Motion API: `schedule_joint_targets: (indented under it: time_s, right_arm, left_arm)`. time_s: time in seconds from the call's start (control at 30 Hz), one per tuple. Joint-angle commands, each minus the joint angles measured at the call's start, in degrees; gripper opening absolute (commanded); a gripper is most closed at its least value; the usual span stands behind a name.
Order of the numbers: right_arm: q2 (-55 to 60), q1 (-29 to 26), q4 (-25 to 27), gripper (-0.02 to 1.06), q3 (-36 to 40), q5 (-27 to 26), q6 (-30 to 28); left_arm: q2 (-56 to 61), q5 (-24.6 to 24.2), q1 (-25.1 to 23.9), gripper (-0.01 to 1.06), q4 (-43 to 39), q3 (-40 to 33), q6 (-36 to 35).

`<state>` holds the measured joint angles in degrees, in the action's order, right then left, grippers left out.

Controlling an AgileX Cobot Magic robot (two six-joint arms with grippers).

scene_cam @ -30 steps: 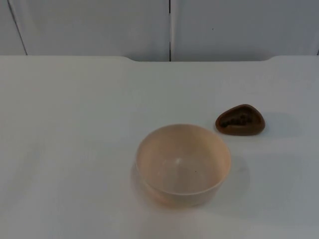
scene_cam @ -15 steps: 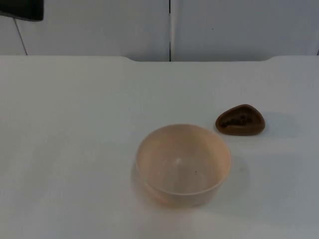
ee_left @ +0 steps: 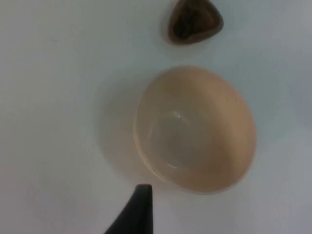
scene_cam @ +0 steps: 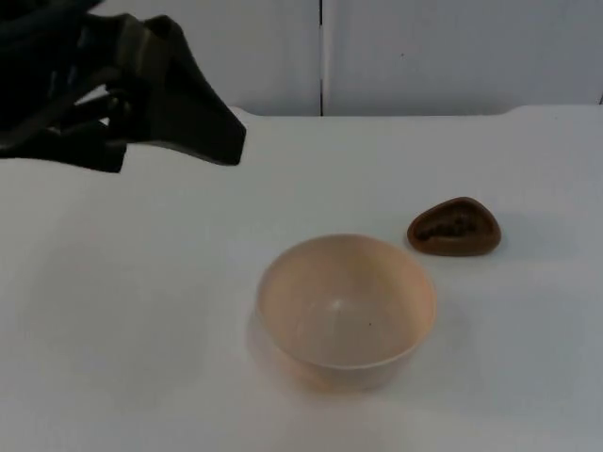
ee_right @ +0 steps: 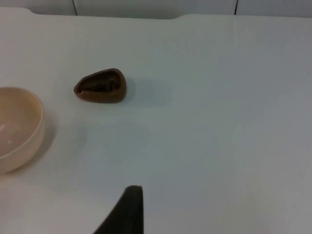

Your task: Pick up the bowl with the left hand and pour the coffee beans from the cup into the bowl with the right hand.

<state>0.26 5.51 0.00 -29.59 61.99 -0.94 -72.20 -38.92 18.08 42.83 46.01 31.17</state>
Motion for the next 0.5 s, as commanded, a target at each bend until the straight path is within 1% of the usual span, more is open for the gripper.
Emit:
schedule_joint_targets:
  time_s: [0.0,0.03,0.07,0.17,0.23,0.37,0.47]
  right_arm:
    - [-0.26,-0.21,0.00,1.05,0.00,-0.15,-0.15]
    - [-0.26,-0.21,0.00,1.05,0.00,-0.15,-0.15]
    - [-0.26,-0.21,0.00,1.05,0.00,-0.15,-0.15]
    - [-0.26,-0.21,0.00,1.05,0.00,-0.15,-0.15]
    - [-0.26,-0.21,0.00,1.05,0.00,-0.15,-0.15]
    - [-0.26,-0.21,0.00,1.05,0.00,-0.15,-0.15]
    - [-0.26,-0.21,0.00,1.05,0.00,-0.15,-0.15]
  left_arm:
    - [-1.66,1.13,0.99,0.96,-1.05,1.07,-1.76]
    - [-3.00,1.60,1.64,0.96,-2.35,1.52,-3.62]
    - [-3.00,1.60,1.64,0.96,-2.35,1.52,-3.62]
    - [-7.41,2.11,3.59,0.96,-5.52,3.68,-7.48]
    - [-8.76,2.11,4.37,0.96,-6.39,4.37,-8.15]
    - [-14.21,2.25,6.49,0.96,-8.98,6.87,-11.61]
    - [-16.39,2.51,7.37,0.96,-9.28,7.72,-12.41]
